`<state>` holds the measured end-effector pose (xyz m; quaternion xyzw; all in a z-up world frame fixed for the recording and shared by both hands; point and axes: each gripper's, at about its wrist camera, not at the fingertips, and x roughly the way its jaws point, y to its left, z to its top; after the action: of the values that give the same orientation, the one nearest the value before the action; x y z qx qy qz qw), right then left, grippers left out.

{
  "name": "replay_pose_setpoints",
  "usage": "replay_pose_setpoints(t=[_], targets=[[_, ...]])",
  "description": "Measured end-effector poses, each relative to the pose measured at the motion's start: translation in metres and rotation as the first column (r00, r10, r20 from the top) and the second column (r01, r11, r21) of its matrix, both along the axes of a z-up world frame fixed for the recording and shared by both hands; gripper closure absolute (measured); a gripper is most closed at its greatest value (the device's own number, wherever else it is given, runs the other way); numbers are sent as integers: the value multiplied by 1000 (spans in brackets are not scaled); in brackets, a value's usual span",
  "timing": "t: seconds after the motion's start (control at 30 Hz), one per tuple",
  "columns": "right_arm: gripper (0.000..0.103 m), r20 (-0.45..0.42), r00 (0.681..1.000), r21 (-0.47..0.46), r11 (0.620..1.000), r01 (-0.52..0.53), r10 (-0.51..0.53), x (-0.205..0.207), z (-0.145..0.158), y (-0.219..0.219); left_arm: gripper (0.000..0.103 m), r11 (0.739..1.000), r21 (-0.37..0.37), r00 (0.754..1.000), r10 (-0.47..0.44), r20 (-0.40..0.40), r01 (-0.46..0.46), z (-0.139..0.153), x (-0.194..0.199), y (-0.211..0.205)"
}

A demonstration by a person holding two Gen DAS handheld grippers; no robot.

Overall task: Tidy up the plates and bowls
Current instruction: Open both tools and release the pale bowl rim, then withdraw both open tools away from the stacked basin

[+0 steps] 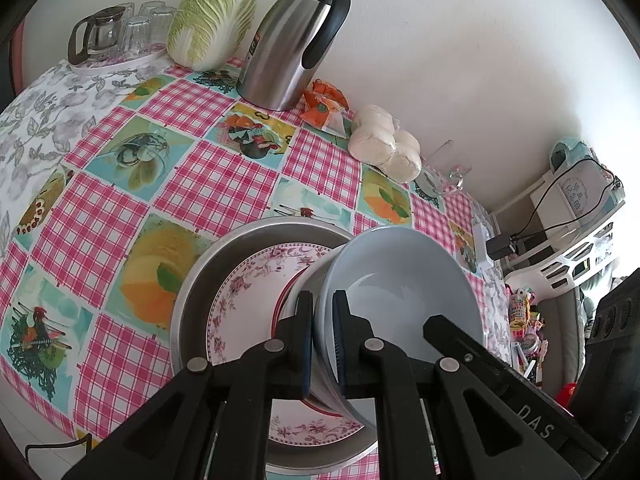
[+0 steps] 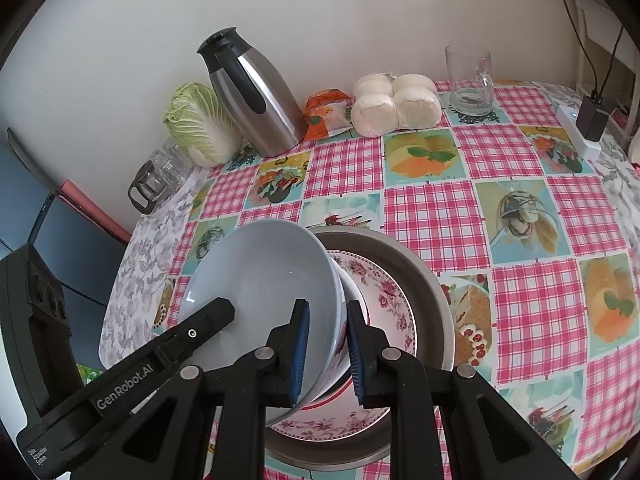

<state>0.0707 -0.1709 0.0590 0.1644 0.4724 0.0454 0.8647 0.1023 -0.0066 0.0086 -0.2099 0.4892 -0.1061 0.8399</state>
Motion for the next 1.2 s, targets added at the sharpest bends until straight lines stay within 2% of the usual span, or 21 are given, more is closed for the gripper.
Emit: replay_pose_setpoints(t=[0.13,0.27,0.33,0.43,0.5,0.57,0.6,0.63,0.67,0.73,0.83,0.93,1.0,1.2], targets=[[79,35,999,-39,999,38,-36,-3,8,-7,91,1000,1,1000,10,1,-10,0,0,2],[78,41,998,-23,998,50,-49,-5,10,-14,89,1000,-17,1000,13,-9,-13,-1,1,4],[77,39,998,-26,998,51,-50,-5,10,-15,84,1000,-11,1000,3,-5,-3,1,0,2],[77,44,998,-32,998,46,-44,-5,11,-14,67,1000,-23,1000,-19,2,19,6,-3,-1],[71,50,998,-43,998,46,-44,-7,14,-13,56,999,-22,999,-36,17,36,10,-6,-4],[62,56,997,-61,997,50,-47,-9,16,-12,54,999,0,999,-40,32,40,15,-10,-6],[61,59,997,-68,996,53,-49,-10,16,-12,51,999,4,999,-41,36,41,16,-10,-6],[59,60,997,-73,996,56,-51,-11,17,-12,46,999,13,998,-39,44,39,18,-12,-5],[56,60,997,-77,995,59,-54,-13,17,-13,34,999,32,998,-29,58,28,21,-15,-4],[52,63,996,-84,994,65,-60,-16,18,-14,32,998,59,996,-19,85,14,26,-18,-1],[49,66,996,-91,994,68,-62,-18,17,-14,32,999,44,995,-12,97,8,27,-22,6],[45,67,996,-94,993,70,-64,-22,16,-12,30,998,68,995,3,101,-10,26,-28,13],[42,69,995,-100,992,73,-66,-26,16,-11,21,995,95,994,21,111,-32,26,-33,20],[37,91,994,-110,991,77,-67,-43,18,-9,10,976,196,988,72,134,-98,21,-51,41]])
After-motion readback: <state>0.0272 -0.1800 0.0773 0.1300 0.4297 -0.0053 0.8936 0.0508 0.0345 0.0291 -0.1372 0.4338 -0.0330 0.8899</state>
